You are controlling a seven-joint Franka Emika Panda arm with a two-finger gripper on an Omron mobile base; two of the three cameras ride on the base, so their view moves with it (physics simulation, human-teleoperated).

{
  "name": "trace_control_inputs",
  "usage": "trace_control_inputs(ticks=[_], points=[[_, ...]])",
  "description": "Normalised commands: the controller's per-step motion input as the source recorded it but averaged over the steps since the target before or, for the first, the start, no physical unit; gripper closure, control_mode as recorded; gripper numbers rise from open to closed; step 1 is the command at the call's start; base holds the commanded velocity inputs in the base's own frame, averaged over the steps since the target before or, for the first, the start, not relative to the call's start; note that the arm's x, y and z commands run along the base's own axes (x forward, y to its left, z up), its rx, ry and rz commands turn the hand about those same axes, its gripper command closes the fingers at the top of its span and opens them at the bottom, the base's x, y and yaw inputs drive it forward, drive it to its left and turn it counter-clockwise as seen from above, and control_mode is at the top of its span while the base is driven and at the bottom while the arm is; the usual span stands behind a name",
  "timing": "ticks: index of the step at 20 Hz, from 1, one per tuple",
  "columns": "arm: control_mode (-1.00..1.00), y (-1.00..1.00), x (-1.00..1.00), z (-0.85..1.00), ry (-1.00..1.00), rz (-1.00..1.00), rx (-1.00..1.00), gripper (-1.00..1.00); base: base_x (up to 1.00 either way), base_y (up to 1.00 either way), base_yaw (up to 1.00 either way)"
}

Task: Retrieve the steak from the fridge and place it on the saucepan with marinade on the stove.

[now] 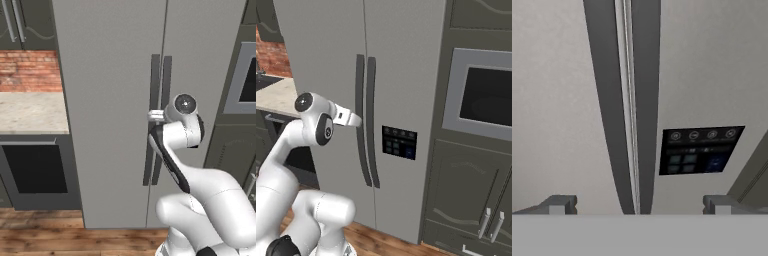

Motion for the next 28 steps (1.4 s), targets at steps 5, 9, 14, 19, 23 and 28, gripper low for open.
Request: trace_control_inputs(ticks=[5,9,14,19,23,28], points=[[-1.00,0.12,0.02,0.20,-0.01,0.00,0.00,-1.00,0.00,0.00,0.00],[-1.00,0.01,0.15,0.12,0.00,0.00,0.00,-1.00,0.00,0.00,0.00],[-1.00,0.00,0.37,0.00,0.00,0.00,0.00,-1.00,0.00,0.00,0.00],[-1.00,0.00,0.50,0.00,0.00,0.00,0.00,-1.00,0.00,0.00,0.00],[-1.00,0.00,0.53,0.00,0.00,0.00,0.00,-1.00,0.00,0.00,0.00],[-1.00,0.00,0.52,0.00,0.00,0.00,0.00,-1.00,0.00,0.00,0.00]])
